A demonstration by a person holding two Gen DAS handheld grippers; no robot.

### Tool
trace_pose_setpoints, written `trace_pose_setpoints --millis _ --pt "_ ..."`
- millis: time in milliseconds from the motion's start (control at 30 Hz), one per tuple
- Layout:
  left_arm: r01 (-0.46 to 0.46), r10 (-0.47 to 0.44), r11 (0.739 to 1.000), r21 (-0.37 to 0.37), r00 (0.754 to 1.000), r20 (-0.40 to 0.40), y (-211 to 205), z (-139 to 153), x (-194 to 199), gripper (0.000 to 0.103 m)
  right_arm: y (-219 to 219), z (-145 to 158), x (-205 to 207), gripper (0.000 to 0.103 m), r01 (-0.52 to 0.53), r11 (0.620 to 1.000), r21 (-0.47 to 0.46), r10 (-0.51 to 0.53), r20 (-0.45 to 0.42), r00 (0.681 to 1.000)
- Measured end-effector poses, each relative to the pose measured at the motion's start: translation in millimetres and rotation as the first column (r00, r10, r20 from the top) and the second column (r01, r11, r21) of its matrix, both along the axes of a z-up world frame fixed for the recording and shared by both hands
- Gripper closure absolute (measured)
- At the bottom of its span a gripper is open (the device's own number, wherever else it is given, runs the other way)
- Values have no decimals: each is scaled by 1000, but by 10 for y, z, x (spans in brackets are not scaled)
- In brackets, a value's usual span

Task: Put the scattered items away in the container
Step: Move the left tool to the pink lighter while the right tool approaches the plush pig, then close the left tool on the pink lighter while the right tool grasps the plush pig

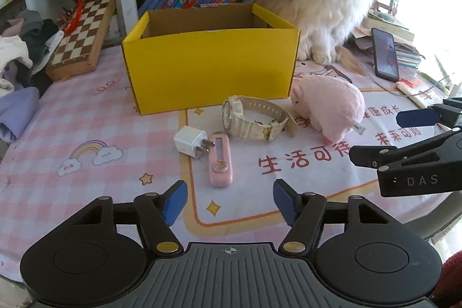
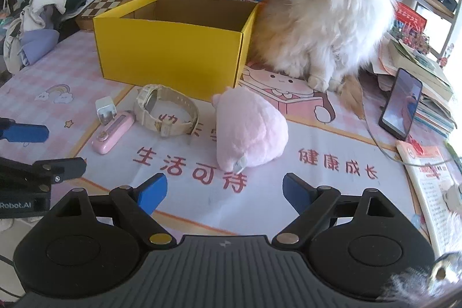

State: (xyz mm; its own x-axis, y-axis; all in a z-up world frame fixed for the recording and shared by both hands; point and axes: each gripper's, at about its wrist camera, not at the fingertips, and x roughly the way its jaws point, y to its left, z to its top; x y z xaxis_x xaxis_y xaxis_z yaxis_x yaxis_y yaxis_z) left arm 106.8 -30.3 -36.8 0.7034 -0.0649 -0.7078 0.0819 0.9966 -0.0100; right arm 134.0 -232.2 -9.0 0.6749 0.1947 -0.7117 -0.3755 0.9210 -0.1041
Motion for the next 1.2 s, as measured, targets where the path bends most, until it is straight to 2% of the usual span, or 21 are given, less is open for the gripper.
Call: trace_pose_setpoints --millis 100,300,433,567,767,1200 --pt "-11 10 1000 -5 1000 -14 -3 -41 92 45 -3 -15 89 16 -10 1000 -7 10 -9 1000" --pt "5 -5 1000 5 999 -51 -85 -155 255 47 -33 -33 280 16 -18 1000 -15 17 -15 1000" --pt "-24 24 1000 5 997 -68 -65 -211 359 50 -56 -69 407 16 -20 1000 -16 20 -26 999" --pt "-54 53 999 -8 994 -99 -33 -293 450 58 -78 -98 525 16 -20 1000 -16 20 -33 999" --pt "-92 89 996 -19 990 -113 8 -352 548 65 -78 -137 644 16 -35 999 -21 34 -37 999" --pt "-103 103 995 1 988 -113 16 -364 665 72 -37 -188 853 16 -53 998 -26 52 -51 997"
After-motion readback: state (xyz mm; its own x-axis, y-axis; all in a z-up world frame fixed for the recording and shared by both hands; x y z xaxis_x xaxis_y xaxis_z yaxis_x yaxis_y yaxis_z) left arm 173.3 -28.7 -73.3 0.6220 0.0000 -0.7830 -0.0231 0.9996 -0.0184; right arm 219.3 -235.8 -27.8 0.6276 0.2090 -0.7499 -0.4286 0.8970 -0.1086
